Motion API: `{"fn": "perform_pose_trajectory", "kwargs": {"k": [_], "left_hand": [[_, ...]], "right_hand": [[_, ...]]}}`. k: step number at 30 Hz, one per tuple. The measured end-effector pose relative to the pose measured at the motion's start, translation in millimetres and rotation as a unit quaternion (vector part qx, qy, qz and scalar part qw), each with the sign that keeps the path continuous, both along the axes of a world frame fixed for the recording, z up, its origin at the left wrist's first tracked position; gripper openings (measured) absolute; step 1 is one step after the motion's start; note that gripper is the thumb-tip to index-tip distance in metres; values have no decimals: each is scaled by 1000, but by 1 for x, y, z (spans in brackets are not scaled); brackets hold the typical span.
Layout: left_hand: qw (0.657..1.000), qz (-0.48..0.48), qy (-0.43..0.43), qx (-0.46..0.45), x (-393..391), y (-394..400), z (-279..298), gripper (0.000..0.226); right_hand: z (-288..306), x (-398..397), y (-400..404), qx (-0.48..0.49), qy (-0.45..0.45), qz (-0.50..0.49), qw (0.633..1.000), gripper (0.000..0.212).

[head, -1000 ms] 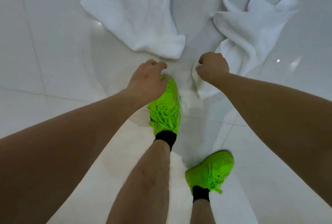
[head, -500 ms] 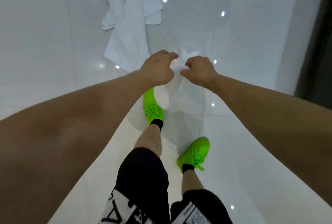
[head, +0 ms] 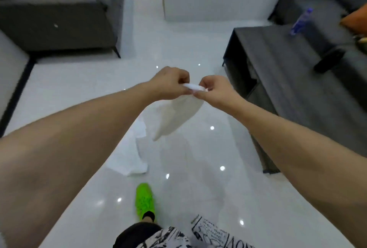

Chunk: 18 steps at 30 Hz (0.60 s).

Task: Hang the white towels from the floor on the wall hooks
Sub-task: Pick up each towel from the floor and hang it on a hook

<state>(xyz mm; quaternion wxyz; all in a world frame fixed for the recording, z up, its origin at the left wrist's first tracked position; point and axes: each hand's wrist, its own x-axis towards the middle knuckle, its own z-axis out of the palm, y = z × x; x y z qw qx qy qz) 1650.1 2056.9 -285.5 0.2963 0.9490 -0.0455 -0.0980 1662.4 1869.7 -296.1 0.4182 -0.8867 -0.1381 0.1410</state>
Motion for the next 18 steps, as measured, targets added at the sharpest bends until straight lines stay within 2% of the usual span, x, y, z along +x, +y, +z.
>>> {"fn": "perform_pose_trajectory", "kwargs": {"k": [4, 8, 13, 18], "left_hand": [[990, 10, -135, -30, -6, -66, 101, 14], [975, 9, -221, -22, -12, -118, 167, 20], [968, -15, -251, 16, -6, -171, 204, 18], [958, -17, -281, 56, 16, -235, 214, 15]], "right_hand": [[93, -18, -72, 3, -95, 4, 995, 36], [146, -38, -146, -51, -141, -1, 989, 32], [166, -50, -235, -146, -110, -17, 983, 18], [170, -45, -308, -240, -99, -63, 964, 26]]}}
